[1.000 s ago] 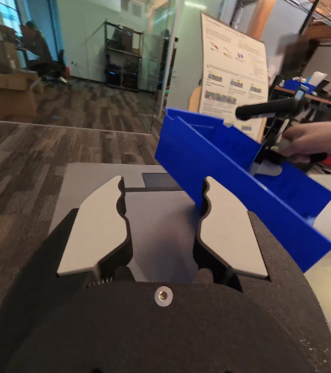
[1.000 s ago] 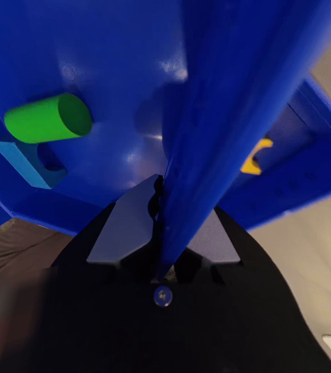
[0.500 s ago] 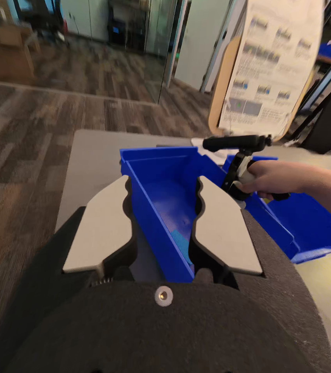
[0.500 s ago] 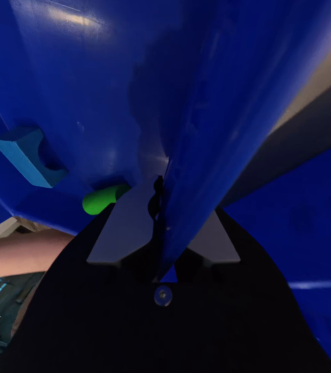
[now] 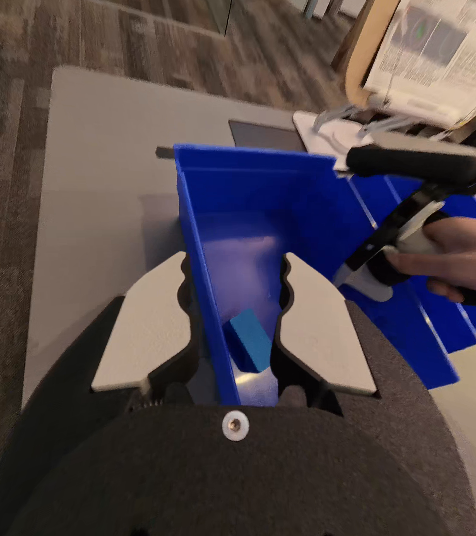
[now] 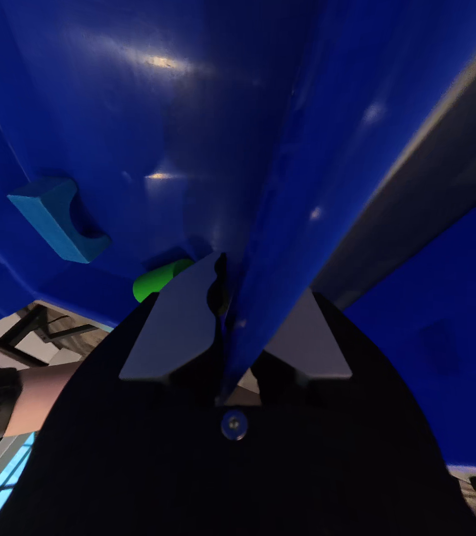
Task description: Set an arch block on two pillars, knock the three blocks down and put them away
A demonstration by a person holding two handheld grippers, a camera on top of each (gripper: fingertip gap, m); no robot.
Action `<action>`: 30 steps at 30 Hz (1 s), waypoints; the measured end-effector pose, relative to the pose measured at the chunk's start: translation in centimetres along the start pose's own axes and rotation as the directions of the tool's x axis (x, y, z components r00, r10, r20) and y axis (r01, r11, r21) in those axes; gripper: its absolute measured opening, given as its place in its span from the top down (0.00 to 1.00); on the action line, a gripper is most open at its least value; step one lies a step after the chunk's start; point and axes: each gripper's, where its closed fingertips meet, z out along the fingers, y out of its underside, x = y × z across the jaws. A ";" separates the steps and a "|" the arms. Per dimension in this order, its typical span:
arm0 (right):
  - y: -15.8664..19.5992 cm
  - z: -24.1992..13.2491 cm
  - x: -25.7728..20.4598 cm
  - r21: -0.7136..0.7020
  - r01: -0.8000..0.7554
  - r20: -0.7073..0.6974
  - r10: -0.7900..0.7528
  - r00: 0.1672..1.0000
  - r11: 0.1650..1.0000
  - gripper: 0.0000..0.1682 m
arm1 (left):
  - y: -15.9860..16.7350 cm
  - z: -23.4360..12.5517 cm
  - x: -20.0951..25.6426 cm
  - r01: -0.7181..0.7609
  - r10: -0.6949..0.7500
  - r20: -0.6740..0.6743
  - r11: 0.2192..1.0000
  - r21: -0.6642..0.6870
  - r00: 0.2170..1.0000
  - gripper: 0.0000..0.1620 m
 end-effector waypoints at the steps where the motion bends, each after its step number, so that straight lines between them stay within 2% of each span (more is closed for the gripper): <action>1: 0.1 -0.1 -0.3 -0.004 -0.001 0.033 0.001 0.999 1.000 0.86 | 0.9 0.4 -0.2 -0.011 0.012 0.011 0.999 -0.049 1.000 0.63; 3: 0.1 -0.9 -0.6 0.010 0.015 0.069 -0.016 0.997 1.000 0.84 | 2.3 1.2 -0.6 -0.028 0.034 0.038 0.990 -0.140 0.999 0.63; 6: -1.0 -4.1 0.4 0.150 0.110 -0.012 -0.110 0.994 0.983 0.84 | 3.2 1.7 -1.3 -0.015 0.031 0.070 0.976 -0.219 0.997 0.59; 8: -1.7 -7.5 0.3 0.295 0.205 -0.028 -0.206 0.978 0.933 0.85 | 2.7 1.9 -0.6 0.001 0.002 0.017 0.981 -0.195 1.000 0.59; 10: -1.7 -11.8 0.7 0.455 0.303 -0.050 -0.316 0.948 0.837 0.85 | 1.0 1.7 0.2 0.017 -0.022 -0.046 0.995 -0.097 0.999 0.60; 12: -1.7 -16.5 3.6 0.613 0.366 -0.166 -0.339 0.926 0.700 0.85 | -0.3 1.3 0.6 0.018 -0.019 -0.070 1.000 -0.019 0.997 0.60; 13: -1.4 -18.4 6.1 0.656 0.379 -0.232 -0.303 0.924 0.653 0.84 | -0.6 1.0 0.6 0.014 -0.014 -0.073 1.000 -0.003 0.997 0.61; 14: -0.9 -19.6 9.2 0.672 0.374 -0.284 -0.245 0.927 0.639 0.84 | -0.6 0.8 0.7 0.008 -0.008 -0.071 1.000 -0.002 0.997 0.61; 15: -0.3 -20.0 12.4 0.664 0.349 -0.309 -0.183 0.933 0.661 0.83 | -0.6 0.8 0.6 -0.001 0.001 -0.061 1.000 -0.005 0.998 0.61; 17: 1.1 -19.3 18.1 0.627 0.228 -0.278 -0.059 0.959 0.745 0.78 | -0.2 0.7 0.2 -0.012 0.011 -0.032 0.999 -0.031 0.999 0.60; 20: 2.6 -17.2 24.1 0.591 0.102 -0.271 0.078 0.959 0.800 0.74 | 0.3 0.7 -0.1 -0.035 0.037 0.015 0.997 -0.073 0.999 0.59; 24: 3.7 -13.3 27.0 0.494 0.034 -0.252 0.106 0.962 0.869 0.75 | -0.2 0.4 0.3 -0.064 0.066 0.033 0.996 -0.064 0.997 0.59; 25: 4.0 -12.3 27.2 0.457 0.020 -0.238 0.100 0.966 0.889 0.78 | -0.4 0.2 0.5 -0.065 0.066 0.028 0.997 -0.052 0.997 0.60; 26: 4.1 -11.6 27.4 0.423 0.023 -0.229 0.083 0.970 0.906 0.90 | -0.6 0.1 0.8 -0.066 0.066 0.018 0.997 -0.044 0.998 0.60; 27: 4.1 -11.2 27.4 0.408 0.028 -0.217 0.068 0.974 0.912 0.95 | -0.7 0.0 1.0 -0.068 0.068 0.011 0.997 -0.038 0.998 0.60; 30: 4.1 -11.1 27.5 0.384 0.015 -0.158 0.050 0.986 0.923 0.96 | -1.0 -0.3 1.2 -0.081 0.082 0.018 0.996 -0.031 0.997 0.60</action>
